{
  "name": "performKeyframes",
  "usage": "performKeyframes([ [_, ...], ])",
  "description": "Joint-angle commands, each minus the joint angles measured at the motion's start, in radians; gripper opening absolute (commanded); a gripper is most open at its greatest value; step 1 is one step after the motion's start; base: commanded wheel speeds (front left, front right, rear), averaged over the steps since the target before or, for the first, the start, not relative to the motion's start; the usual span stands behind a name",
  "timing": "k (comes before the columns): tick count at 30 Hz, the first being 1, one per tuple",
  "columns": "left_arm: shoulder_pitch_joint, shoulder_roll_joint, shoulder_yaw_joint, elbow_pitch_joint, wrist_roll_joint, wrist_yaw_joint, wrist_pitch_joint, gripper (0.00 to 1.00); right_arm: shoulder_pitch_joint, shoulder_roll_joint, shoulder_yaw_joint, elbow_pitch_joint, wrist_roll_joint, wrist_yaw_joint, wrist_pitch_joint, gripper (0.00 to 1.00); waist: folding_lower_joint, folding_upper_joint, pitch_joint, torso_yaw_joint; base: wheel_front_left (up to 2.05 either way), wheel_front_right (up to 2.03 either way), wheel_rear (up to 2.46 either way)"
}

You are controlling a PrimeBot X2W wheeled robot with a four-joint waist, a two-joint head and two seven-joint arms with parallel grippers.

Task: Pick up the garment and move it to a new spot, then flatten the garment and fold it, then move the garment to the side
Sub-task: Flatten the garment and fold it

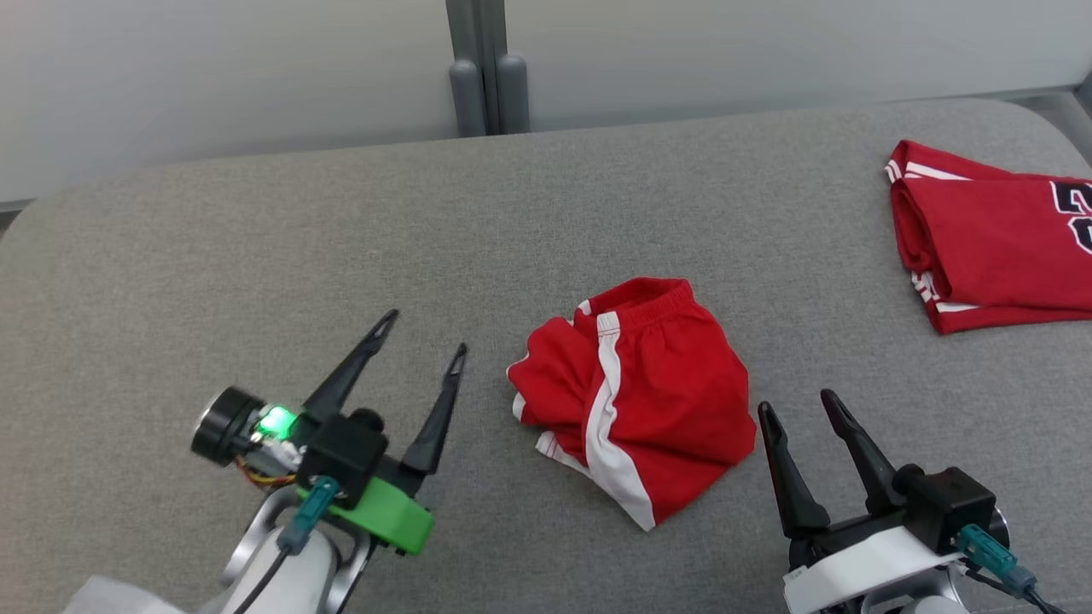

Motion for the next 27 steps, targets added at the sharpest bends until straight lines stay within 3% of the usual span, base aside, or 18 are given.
performKeyframes([
  [1,-0.054,0.017,-0.056,0.023,-0.023,-0.004,0.000,1.00,-0.019,-0.004,0.001,-0.004,-0.006,-0.002,0.000,1.00,0.0000,0.0000,0.070,-0.037,0.00,0.00,0.00],
  [9,-0.366,0.085,-0.449,0.207,-0.174,-0.004,0.018,1.00,-0.077,-0.002,0.013,-0.013,-0.010,-0.002,0.000,1.00,0.0000,0.0000,0.165,-0.084,0.00,0.00,0.00],
  [13,-0.488,0.101,-0.586,0.266,-0.249,-0.004,0.034,1.00,-0.099,0.001,0.017,-0.015,-0.010,-0.002,0.000,1.00,0.0000,0.0000,0.195,-0.105,0.00,0.00,0.00],
  [27,-0.703,0.138,-0.878,0.369,-0.464,-0.003,0.082,1.00,-0.125,0.013,0.023,-0.017,-0.011,-0.002,0.000,1.00,0.0000,0.0000,0.241,-0.148,0.00,0.00,0.00],
])
